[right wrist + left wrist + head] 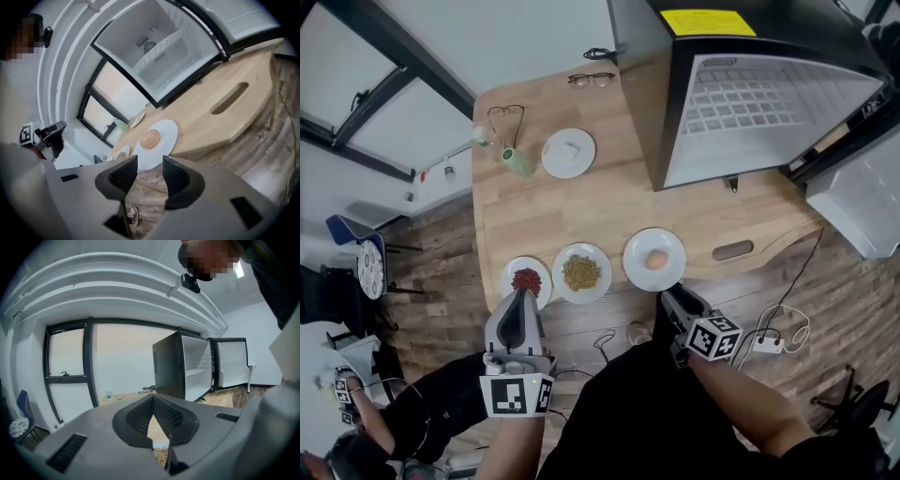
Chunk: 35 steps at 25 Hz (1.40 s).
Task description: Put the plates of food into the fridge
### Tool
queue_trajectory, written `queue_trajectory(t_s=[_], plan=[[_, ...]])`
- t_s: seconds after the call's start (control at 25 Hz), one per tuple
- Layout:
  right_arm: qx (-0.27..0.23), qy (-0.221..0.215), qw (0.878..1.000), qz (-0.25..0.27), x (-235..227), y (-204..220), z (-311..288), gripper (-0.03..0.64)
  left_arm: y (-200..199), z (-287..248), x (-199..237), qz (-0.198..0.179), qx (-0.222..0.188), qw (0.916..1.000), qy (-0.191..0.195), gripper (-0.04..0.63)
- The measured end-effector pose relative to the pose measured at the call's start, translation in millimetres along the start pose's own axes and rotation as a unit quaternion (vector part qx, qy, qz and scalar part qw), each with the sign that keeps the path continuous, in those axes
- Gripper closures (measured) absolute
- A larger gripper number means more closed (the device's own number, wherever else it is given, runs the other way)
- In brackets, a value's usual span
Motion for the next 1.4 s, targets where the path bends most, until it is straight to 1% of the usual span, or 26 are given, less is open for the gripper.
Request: queue_trajectory(t_s=[0.08,0.12,0.24,0.4,0.52,0.6,0.72,0.8,0.88,0.92,0.96,1.16,1.4], plan=[[0.003,0.009,1.000,-0.025,-2,2,-4,0.447,5,0,2,0.008,0.008,0.9999,-0.007,0.592],[0.005,0.008,0.999,-0.040,-3,4,-6,0.427,6,0,2,0.010,0.011,0.9998,-0.009,0.592],[0.003,0.005,0.997,-0.079,-8,6,-12,0.405,9,0,-1,0.010,0.015,0.9998,-0.007,0.592],[0.000,0.009,0.994,-0.108,-21,5,-21,0.405,6,-1,-5,0.013,0.018,0.9997,-0.004,0.592],[0.007,-0.005,0.991,-0.136,-28,7,-29,0.407,0,-1,-4,0.017,0.015,0.9997,-0.006,0.592],[0.006,-0.014,0.989,-0.150,-30,7,-33,0.410,-4,0,-2,0.028,0.015,0.9995,-0.009,0.592],[-0.012,-0.025,0.983,-0.180,-32,7,-36,0.442,-7,2,-3,0.044,0.017,0.9988,-0.008,0.592],[-0.023,-0.031,0.978,-0.207,-34,6,-37,0.462,-6,3,-7,0.043,0.020,0.9989,-0.002,0.592],[-0.030,-0.041,0.974,-0.222,-33,7,-37,0.478,-2,3,-10,0.043,0.025,0.9987,0.000,0.592],[-0.032,-0.046,0.973,-0.224,-31,6,-36,0.509,0,3,-10,0.044,0.028,0.9986,0.001,0.592],[-0.032,-0.051,0.973,-0.223,-28,6,-36,0.554,1,3,-11,0.045,0.030,0.9985,0.001,0.592],[-0.038,-0.073,0.973,-0.217,-22,3,-30,0.584,-1,-1,-13,0.041,0.028,0.9987,0.014,0.592],[-0.061,-0.085,0.963,-0.248,-21,-3,-21,0.586,-3,-6,-19,0.038,0.023,0.9988,0.023,0.592]])
Point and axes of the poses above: the fingertips, and each gripper's own axes: z backward along the fingers, x to its left, y out of its underside, the point moved 8 cm from there along z, backward along the fingers, and after that the axes turned 8 degrees about -y, right-handed, at the moved point
